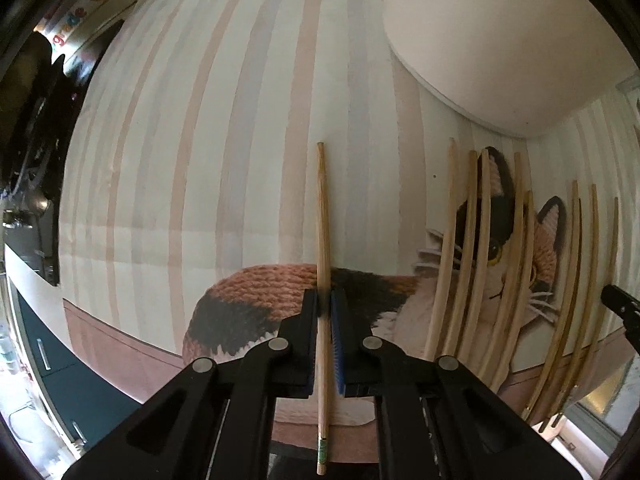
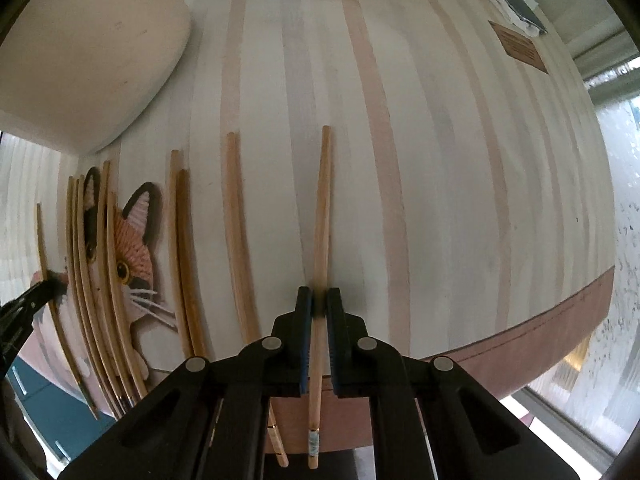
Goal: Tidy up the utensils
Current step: 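Lower both tools onto one wooden chopstick and close both grippers on it, then lift the chopstick upright with both grippers toward the pink utensil holder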
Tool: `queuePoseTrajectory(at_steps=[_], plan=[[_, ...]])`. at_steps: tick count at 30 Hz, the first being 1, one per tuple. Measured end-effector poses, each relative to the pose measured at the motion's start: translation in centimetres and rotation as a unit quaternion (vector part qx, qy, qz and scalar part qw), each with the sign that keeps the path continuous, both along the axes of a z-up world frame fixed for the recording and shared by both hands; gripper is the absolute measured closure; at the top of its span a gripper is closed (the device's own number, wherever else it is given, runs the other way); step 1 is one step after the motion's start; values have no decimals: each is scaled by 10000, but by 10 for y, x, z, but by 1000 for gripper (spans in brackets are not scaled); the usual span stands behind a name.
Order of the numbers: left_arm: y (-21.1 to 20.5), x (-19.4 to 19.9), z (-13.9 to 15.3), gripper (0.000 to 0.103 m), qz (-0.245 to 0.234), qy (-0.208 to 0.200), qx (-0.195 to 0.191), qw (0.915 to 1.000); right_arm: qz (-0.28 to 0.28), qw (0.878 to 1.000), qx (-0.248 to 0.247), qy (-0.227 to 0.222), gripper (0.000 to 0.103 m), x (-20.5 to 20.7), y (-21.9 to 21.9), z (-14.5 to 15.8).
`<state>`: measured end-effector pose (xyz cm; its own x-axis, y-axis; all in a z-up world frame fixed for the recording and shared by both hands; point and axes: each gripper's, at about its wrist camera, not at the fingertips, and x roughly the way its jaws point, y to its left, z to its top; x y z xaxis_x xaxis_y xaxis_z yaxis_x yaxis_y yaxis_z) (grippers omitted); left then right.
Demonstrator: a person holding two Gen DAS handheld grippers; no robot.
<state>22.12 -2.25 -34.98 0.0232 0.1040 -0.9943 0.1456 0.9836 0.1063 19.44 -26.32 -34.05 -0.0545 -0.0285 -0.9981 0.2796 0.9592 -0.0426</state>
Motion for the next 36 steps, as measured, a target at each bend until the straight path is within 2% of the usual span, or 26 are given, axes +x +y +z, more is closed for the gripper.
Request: queuePoseTrajectory(at_steps=[4, 8, 18, 23, 28, 36], plan=[[-22, -2, -7, 99, -51, -7, 97, 9999, 147, 9999, -22, 63, 95, -4, -7, 2], [-34, 5, -7, 99, -116, -19, 125, 9999, 242, 9996, -44, 166, 95, 8, 2, -3], [-17, 4, 0, 99, 38, -154, 24, 9999, 62, 9998, 10, 176, 94, 21, -8, -8], [-1, 10, 32, 99, 149, -597, 92, 9981, -183, 9998, 3, -125, 96, 20, -19, 3], [8, 17, 74, 99, 304, -1004, -72, 9945, -303, 9966, -54, -768, 96, 22, -33, 46], [16, 18, 146, 99, 450, -1783, -309, 9825, -407, 9852, 0, -1667, 96, 24, -43, 107]])
